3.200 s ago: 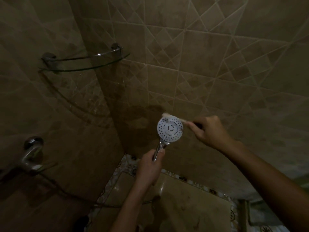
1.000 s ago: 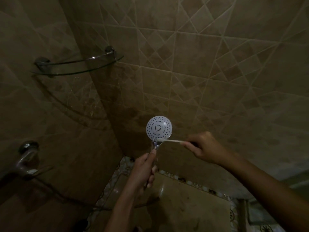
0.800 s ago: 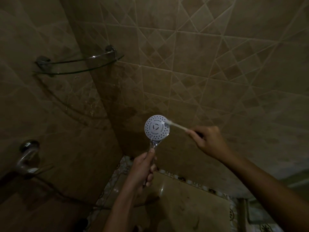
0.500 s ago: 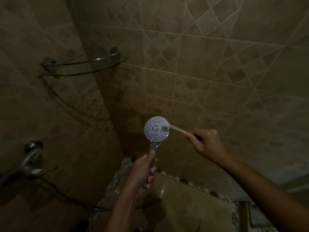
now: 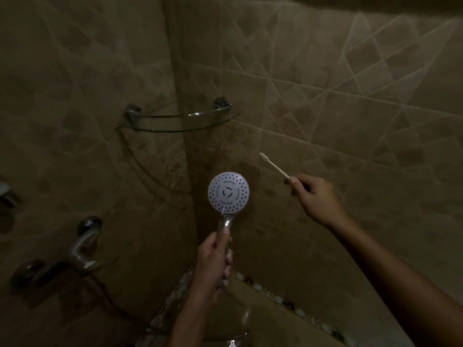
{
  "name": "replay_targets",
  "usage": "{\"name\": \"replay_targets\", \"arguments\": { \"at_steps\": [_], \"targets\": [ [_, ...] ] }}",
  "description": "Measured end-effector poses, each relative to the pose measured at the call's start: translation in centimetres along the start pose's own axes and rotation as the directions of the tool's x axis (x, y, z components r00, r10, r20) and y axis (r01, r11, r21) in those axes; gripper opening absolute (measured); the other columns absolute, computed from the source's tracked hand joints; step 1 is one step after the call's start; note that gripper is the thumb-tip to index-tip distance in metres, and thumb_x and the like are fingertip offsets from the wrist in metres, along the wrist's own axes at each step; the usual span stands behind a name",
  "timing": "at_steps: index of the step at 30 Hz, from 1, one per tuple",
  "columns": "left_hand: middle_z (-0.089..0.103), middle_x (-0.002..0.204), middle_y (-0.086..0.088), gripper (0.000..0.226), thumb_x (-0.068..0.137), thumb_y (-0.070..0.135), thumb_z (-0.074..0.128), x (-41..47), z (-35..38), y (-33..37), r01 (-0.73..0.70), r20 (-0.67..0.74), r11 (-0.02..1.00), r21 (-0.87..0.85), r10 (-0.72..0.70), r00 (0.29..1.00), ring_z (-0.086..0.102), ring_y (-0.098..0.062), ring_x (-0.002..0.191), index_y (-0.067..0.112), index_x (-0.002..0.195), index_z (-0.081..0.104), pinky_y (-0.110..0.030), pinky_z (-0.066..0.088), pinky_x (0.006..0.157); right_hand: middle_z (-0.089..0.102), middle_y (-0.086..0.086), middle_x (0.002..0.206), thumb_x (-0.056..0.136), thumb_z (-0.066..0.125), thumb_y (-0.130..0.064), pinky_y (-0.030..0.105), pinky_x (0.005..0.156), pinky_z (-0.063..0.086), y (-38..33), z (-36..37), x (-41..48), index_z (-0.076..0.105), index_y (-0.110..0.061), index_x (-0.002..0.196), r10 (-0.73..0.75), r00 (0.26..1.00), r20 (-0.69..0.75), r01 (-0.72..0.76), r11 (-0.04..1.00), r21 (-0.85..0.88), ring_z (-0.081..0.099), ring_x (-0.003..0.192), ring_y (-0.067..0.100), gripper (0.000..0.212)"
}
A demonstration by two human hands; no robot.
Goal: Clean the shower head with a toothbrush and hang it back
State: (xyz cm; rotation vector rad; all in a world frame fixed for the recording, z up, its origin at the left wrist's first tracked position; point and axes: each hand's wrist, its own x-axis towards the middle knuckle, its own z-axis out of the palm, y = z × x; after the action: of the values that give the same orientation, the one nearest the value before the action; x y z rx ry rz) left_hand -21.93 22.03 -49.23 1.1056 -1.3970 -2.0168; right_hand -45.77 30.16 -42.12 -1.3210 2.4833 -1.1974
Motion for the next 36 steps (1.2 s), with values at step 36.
{"name": "replay_targets", "arguments": {
  "at_steps": [36],
  "targets": [
    [0.051, 0.053, 0.002, 0.031, 0.096, 0.047, 0.055, 8.7, -12.1, 6.8, -0.063, -0.186, 0.998, 0.027, 0.067, 0.98, 0.039, -0.013, 0.033, 0.017, 0.088, 0.06, -0.021, 0.026, 0.038, 0.07, 0.01, 0.11, 0.092, 0.065, -0.032, 0.039, 0.086, 0.059, -19.4, 15.7, 29.2, 0.073, -0.016, 0.112, -0.019, 0.942, 0.334, 0.181, 0.869, -0.461, 0.066, 0.1, 0.025, 0.026]
  ]
}}
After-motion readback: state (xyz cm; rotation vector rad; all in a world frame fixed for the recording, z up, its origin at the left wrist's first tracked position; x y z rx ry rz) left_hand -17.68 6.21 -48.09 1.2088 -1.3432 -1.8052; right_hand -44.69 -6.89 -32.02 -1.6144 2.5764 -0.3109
